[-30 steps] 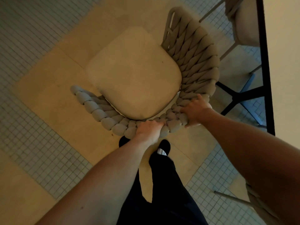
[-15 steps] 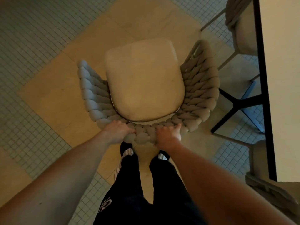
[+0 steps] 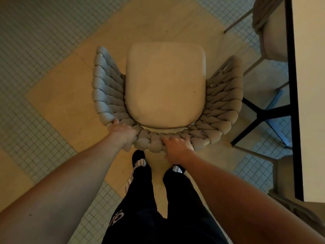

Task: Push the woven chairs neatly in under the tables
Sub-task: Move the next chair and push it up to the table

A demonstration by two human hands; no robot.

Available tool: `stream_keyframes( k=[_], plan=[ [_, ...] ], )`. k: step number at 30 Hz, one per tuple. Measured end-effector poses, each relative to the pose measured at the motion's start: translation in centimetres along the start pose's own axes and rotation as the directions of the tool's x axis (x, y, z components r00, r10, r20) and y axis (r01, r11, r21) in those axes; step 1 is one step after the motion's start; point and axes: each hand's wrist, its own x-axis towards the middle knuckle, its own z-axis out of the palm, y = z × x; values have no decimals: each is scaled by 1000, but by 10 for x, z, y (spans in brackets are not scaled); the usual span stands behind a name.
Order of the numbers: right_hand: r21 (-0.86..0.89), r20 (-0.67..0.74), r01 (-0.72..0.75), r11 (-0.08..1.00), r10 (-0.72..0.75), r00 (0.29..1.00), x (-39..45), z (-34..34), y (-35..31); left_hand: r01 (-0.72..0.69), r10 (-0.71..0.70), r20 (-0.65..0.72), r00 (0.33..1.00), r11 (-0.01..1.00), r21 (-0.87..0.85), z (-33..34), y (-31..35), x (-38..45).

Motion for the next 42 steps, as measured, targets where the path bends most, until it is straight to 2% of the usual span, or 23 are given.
stream_keyframes(
  k=[4, 7, 10, 15, 18, 22, 27, 31, 36, 42],
  plan=[
    [-65, 27, 49, 997, -48, 998, -5, -3, 26, -95, 89, -42, 995, 982, -161, -7, 40, -2],
    [-176, 23, 32, 984, -28, 999, -7, -6, 52, -169, 152, -78, 985, 931, -324, -16, 73, 0],
    [-311, 78, 21, 950, 3, 997, -11, -16, 85, -191, 129, -167, 978, 876, -443, -28, 109, -1],
    [-584, 76, 19, 811, 31, 997, -20, -53, 146, -152, 18, -264, 964, 854, -497, -45, 159, 1],
    [-618, 47, -2, 786, 40, 998, -16, -60, 164, -151, -10, -308, 951, 856, -495, -47, 166, 3],
    [-654, 15, -7, 756, 23, 1000, -16, -56, 163, -204, 18, -377, 926, 864, -459, -45, 161, -2],
    [-640, 21, -38, 768, 67, 998, -20, -49, 148, -226, 55, -387, 920, 883, -411, -34, 154, -5],
    [-569, 33, -73, 819, 111, 993, -24, -35, 115, -255, 136, -355, 925, 915, -314, -17, 129, -9],
    [-333, -4, -193, 923, 204, 979, -22, -5, 55, -280, 238, -230, 944, 944, -176, 11, 77, -12],
    [-76, -51, -230, 970, 227, 973, -13, 20, -11, -208, 203, -269, 941, 978, 13, 41, 21, -18]
  ],
)
